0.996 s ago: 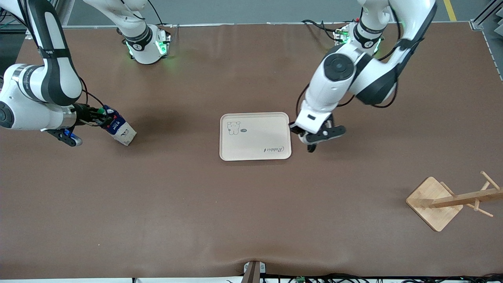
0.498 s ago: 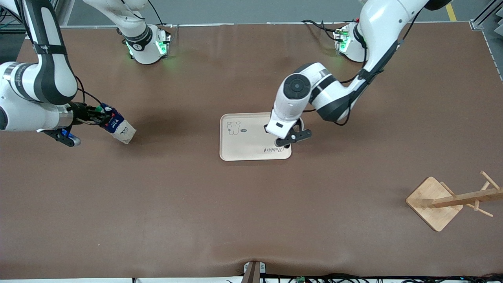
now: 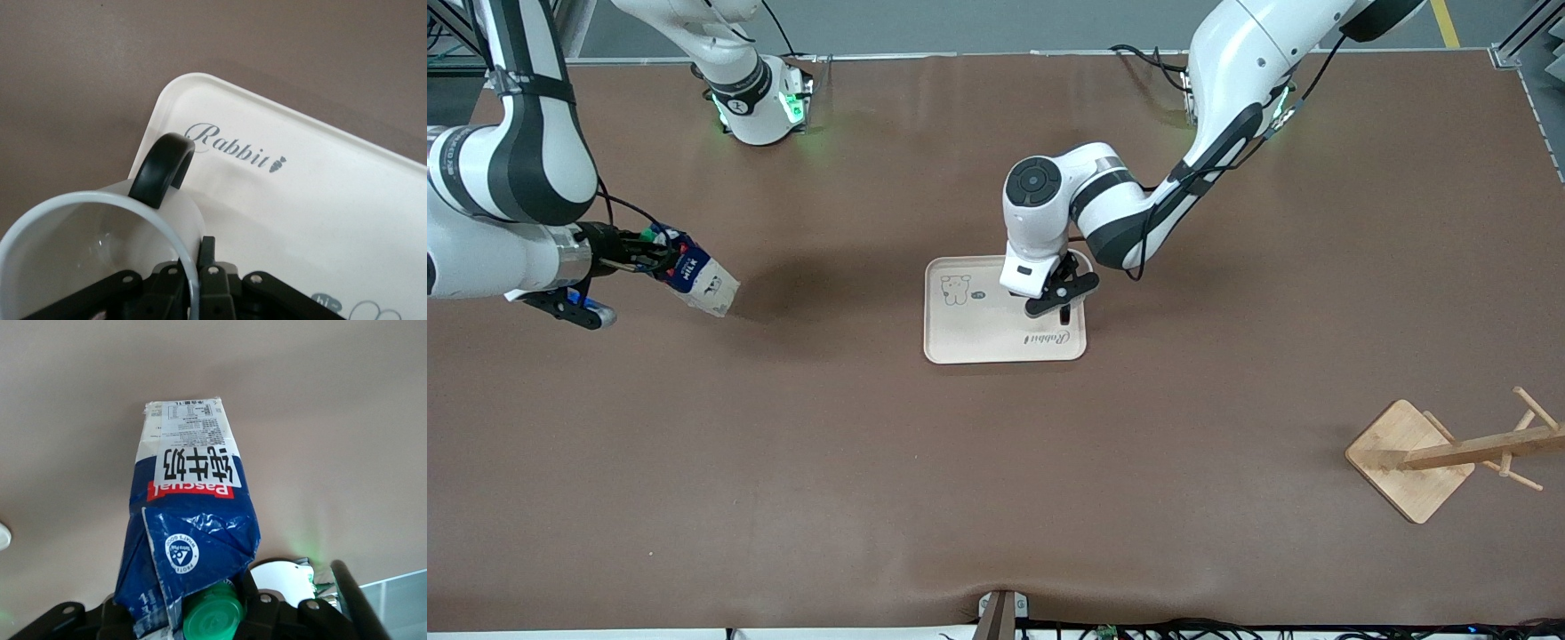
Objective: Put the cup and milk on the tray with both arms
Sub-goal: 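Lower the mug onto the tray while the right gripper lifts the carton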
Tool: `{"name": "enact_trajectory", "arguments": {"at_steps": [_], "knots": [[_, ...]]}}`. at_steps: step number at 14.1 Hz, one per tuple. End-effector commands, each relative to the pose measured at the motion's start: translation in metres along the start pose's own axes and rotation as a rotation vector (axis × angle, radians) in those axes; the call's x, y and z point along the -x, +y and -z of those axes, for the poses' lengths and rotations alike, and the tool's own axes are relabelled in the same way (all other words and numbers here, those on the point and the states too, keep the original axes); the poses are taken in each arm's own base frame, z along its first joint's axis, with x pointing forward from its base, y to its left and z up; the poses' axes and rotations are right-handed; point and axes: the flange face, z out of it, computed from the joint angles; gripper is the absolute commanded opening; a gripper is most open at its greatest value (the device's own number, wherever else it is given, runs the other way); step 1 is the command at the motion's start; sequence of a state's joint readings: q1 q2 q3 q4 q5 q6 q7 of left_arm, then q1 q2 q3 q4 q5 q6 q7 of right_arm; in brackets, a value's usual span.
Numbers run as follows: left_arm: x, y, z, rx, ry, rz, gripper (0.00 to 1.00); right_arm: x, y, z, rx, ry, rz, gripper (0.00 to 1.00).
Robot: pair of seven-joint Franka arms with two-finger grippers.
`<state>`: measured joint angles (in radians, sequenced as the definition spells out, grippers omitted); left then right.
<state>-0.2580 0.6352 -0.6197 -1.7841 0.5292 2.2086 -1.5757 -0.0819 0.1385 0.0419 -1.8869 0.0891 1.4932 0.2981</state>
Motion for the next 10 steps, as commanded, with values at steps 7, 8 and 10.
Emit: {"name": "enact_trajectory", "arguments": {"at_steps": [7,8,10], "knots": [[0.034,0.007,-0.024,0.036,0.011,0.094,0.00,0.058,-0.101,0.041,0.091,0.021,0.183,0.00],[0.033,0.007,-0.024,0.036,0.011,0.100,0.00,0.062,-0.111,0.041,0.096,0.028,0.162,0.00],[0.032,0.005,-0.028,0.029,0.009,0.103,0.00,0.072,-0.139,0.039,0.093,0.035,0.182,0.00]]}}
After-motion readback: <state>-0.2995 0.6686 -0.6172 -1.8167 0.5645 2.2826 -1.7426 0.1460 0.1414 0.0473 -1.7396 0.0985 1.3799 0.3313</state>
